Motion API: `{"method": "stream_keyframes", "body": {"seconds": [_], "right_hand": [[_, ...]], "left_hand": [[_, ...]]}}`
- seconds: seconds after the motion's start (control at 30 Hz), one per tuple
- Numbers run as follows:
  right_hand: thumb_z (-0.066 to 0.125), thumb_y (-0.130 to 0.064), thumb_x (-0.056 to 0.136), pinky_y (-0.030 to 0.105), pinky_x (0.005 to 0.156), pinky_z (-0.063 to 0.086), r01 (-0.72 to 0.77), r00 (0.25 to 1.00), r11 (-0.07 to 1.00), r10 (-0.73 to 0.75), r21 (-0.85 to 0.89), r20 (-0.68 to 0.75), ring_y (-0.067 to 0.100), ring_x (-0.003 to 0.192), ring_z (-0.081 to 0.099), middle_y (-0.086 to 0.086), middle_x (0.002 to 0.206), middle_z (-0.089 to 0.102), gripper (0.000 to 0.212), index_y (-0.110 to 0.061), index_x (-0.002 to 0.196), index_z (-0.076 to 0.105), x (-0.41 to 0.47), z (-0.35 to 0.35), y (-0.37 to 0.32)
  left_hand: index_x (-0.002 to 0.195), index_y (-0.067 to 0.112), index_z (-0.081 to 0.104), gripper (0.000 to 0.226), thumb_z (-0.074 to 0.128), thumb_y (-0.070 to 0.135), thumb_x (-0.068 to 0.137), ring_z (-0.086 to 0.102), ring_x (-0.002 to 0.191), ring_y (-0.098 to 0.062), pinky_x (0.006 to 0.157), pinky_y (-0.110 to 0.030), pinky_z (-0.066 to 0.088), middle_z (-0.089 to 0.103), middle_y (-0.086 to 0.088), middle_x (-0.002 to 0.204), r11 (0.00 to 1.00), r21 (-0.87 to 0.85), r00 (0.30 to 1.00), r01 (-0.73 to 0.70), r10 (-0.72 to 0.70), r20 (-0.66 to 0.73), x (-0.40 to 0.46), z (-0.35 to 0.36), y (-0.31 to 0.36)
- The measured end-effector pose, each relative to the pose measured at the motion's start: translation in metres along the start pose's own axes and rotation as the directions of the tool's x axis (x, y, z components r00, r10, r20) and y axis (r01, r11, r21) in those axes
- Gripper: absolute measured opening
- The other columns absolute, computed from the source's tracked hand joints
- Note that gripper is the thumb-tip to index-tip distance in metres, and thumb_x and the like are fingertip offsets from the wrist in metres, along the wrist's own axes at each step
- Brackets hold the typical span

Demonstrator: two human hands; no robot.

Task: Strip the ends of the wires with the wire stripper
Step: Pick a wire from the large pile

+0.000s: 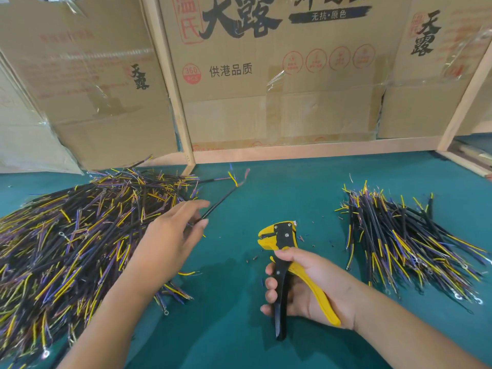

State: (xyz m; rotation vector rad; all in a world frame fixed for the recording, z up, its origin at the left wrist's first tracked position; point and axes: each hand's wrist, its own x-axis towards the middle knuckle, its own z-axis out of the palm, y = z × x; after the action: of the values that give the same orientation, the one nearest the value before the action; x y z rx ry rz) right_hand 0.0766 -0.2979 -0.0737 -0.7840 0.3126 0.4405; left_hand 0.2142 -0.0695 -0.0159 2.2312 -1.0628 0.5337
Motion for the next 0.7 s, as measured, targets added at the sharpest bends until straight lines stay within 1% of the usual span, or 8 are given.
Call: {"method": "stream_keyframes", "body": {"seconds": [0.07,0.1,0.17,0.23,0.33,0.43,0.57,0.7], "right_hand": [[0.090,-0.030,0.064,0.054,0.079,0.055,-0.001,1.000,1.000,0.001,-0.001,-0.001,0.034,0.065,0.059,0.018,0.076,0.057,0.039,0.000,0.081,0.071,0.000,-0.001,0.000],[0.090,-0.030,0.063,0.054,0.079,0.055,-0.005,1.000,1.000,0.005,-0.002,-0.004,0.033,0.065,0.058,0.018,0.076,0.057,0.039,0.000,0.081,0.071,0.000,-0.001,0.000],[0.091,-0.029,0.062,0.054,0.079,0.055,-0.008,1.000,1.000,0.008,-0.003,-0.012,0.033,0.065,0.058,0.018,0.076,0.056,0.040,0.000,0.081,0.071,0.001,0.000,-0.001],[0.090,-0.030,0.062,0.054,0.078,0.055,-0.006,1.000,1.000,0.006,-0.009,-0.009,0.033,0.065,0.057,0.018,0.076,0.055,0.040,0.000,0.080,0.070,0.001,0.001,-0.001],[0.090,-0.030,0.062,0.054,0.078,0.055,-0.007,1.000,1.000,0.006,-0.013,-0.007,0.033,0.064,0.057,0.017,0.076,0.055,0.040,-0.001,0.080,0.070,0.000,0.001,-0.001],[0.088,-0.030,0.066,0.054,0.078,0.055,-0.011,1.000,1.000,0.011,-0.014,-0.004,0.033,0.065,0.058,0.018,0.076,0.055,0.037,-0.001,0.080,0.070,0.001,0.000,-0.001],[0.088,-0.031,0.067,0.054,0.080,0.054,-0.014,1.000,1.000,0.014,-0.015,0.000,0.033,0.066,0.058,0.018,0.076,0.056,0.037,-0.001,0.081,0.071,0.002,-0.002,-0.001],[0.088,-0.031,0.068,0.055,0.081,0.054,-0.017,1.000,1.000,0.017,-0.012,-0.002,0.033,0.066,0.058,0.018,0.076,0.056,0.037,-0.001,0.081,0.072,0.003,-0.003,-0.001]], "left_hand": [[0.109,0.019,0.066,0.017,0.065,0.011,0.094,0.050,0.054,-0.007,0.058,-0.019,0.042,0.060,0.010,0.080,0.968,-0.222,0.993,0.119,-0.121,0.004,0.000,0.005,0.010],[0.103,0.018,0.065,0.011,0.064,0.011,0.095,0.049,0.051,-0.010,0.053,-0.022,0.043,0.060,0.009,0.076,0.913,-0.366,0.983,0.181,-0.182,0.032,0.000,0.008,0.017],[0.099,0.011,0.063,0.004,0.062,0.009,0.095,0.050,0.047,-0.016,0.047,-0.024,0.043,0.063,0.002,0.071,0.719,-0.641,0.958,0.268,-0.272,0.095,0.000,0.014,0.029],[0.097,0.004,0.060,0.014,0.062,0.015,0.090,0.051,0.046,-0.018,0.046,-0.025,0.045,0.065,-0.007,0.071,0.531,-0.791,0.937,0.304,-0.315,0.149,0.000,0.018,0.039],[0.091,0.003,0.055,0.020,0.063,0.021,0.085,0.055,0.048,-0.020,0.048,-0.025,0.046,0.067,-0.014,0.073,0.332,-0.881,0.915,0.338,-0.335,0.224,-0.002,0.021,0.045],[0.084,0.010,0.054,0.016,0.065,0.021,0.084,0.061,0.052,-0.021,0.049,-0.025,0.049,0.068,-0.018,0.077,0.196,-0.913,0.891,0.357,-0.365,0.270,-0.002,0.022,0.045],[0.087,0.011,0.054,0.018,0.067,0.023,0.083,0.065,0.056,-0.020,0.052,-0.024,0.052,0.070,-0.019,0.080,0.113,-0.925,0.876,0.362,-0.379,0.297,-0.001,0.021,0.044],[0.088,0.010,0.055,0.023,0.068,0.027,0.081,0.067,0.056,-0.018,0.052,-0.023,0.053,0.070,-0.018,0.080,0.110,-0.925,0.873,0.365,-0.385,0.299,-0.002,0.021,0.045]]}}
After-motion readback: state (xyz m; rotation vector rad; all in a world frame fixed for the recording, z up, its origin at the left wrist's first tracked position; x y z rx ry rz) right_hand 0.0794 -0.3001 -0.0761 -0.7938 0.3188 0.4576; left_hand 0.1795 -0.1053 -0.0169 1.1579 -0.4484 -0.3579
